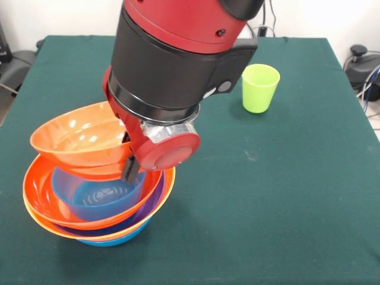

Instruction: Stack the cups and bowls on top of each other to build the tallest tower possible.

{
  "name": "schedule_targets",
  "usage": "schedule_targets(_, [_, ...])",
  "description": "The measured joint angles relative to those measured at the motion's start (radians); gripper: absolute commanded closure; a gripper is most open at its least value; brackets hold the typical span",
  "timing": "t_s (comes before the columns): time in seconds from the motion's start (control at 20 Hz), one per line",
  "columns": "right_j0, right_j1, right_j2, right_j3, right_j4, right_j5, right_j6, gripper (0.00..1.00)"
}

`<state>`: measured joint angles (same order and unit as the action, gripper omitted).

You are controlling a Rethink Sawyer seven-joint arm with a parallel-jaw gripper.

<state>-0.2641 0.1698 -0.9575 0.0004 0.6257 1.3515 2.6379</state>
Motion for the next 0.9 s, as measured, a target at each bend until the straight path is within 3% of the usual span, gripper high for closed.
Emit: schedule_targets(0.9, [-0.051,0.030,-0.167,-0.001,0.181,0.000,-0.045,1.00])
